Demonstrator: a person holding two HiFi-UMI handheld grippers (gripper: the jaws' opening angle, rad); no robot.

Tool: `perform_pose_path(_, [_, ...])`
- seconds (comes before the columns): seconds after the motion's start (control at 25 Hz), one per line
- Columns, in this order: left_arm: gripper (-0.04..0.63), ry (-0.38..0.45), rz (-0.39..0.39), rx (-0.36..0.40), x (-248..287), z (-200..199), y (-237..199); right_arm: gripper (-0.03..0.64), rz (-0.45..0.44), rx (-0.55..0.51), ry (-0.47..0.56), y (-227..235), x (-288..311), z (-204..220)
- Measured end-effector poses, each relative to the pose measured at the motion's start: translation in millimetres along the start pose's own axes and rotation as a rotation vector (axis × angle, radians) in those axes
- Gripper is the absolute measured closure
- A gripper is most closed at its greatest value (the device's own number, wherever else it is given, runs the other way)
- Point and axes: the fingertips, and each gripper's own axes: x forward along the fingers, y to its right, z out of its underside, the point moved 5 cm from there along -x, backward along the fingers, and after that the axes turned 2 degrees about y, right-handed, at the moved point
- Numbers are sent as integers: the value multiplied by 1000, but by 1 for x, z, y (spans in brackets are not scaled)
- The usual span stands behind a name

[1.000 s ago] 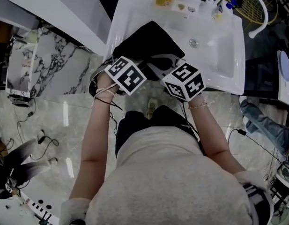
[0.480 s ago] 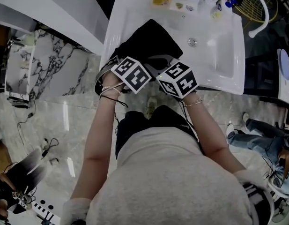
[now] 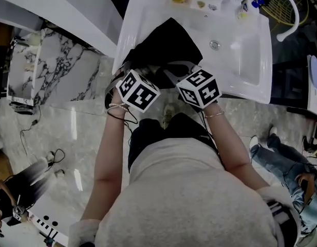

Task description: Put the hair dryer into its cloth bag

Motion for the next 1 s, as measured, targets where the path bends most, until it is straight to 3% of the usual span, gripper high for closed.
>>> perform_pose_path(0.24, [368, 64, -14, -136, -28, 27, -8, 603, 23, -4, -3, -2, 1, 0])
perform_pose_path(0.48, [368, 22, 5, -217, -37, 65, -13, 603, 34, -5, -3, -3, 1, 1])
perform_pose_path(0.72, [368, -2, 114, -216, -34, 86, -6, 603, 37, -8, -5, -4, 0, 1])
perform_pose_path(0.88, [375, -26, 62, -190, -27, 91, -8, 603, 35, -18, -8, -4, 0, 1])
perform_pose_path(1.0, [441, -39, 43, -177, -26, 93, -9, 603, 39, -27, -3, -4, 1, 0])
